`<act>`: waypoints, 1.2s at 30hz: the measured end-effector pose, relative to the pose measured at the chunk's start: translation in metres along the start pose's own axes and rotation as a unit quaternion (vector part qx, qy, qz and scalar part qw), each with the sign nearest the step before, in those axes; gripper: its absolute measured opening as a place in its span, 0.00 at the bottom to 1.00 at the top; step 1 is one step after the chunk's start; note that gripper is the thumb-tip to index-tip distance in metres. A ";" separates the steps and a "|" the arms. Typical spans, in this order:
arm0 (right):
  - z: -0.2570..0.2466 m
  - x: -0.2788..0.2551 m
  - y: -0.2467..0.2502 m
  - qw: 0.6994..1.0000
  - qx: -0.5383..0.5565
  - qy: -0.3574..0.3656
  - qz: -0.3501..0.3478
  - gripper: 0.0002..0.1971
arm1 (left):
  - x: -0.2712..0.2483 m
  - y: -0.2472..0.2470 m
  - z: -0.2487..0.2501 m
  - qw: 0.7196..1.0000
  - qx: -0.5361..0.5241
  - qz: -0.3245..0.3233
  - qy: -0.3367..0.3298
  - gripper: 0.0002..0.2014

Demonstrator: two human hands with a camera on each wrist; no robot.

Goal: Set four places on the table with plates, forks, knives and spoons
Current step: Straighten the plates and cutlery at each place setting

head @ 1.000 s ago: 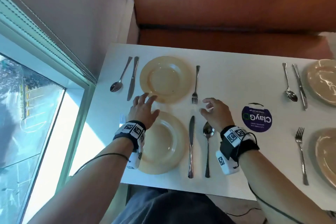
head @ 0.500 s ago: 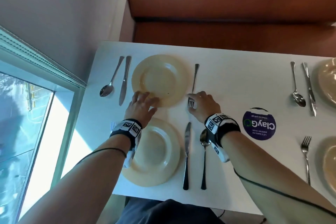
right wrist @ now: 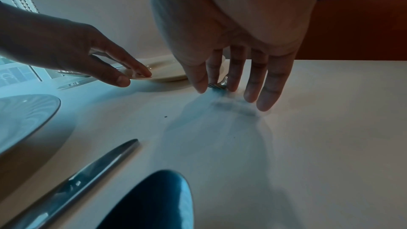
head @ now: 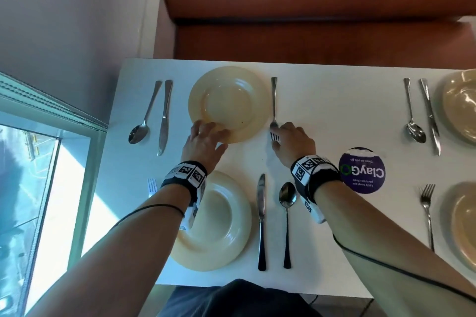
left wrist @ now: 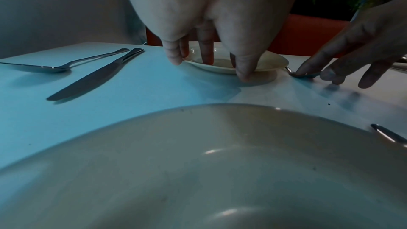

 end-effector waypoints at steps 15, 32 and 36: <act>0.011 0.000 0.001 1.000 0.000 -0.013 0.001 0.23 | 0.008 0.025 -0.002 0.999 -0.001 0.032 -0.009 0.23; 0.065 -0.027 -0.012 0.988 0.138 -0.059 0.024 0.30 | 0.031 0.071 -0.128 0.970 0.000 0.024 0.241 0.15; 0.083 -0.038 -0.016 0.985 0.142 -0.091 0.024 0.30 | 0.039 0.068 -0.126 0.971 0.009 0.027 0.237 0.12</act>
Point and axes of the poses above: each hand's wrist, its own x-axis towards the middle knuckle, its own y-axis out of the back of the hand, z = x × y, the point moved 10 cm from there along x, towards the middle knuckle, and after that the axes turned 5 degrees about -x, right-handed, at the moved point
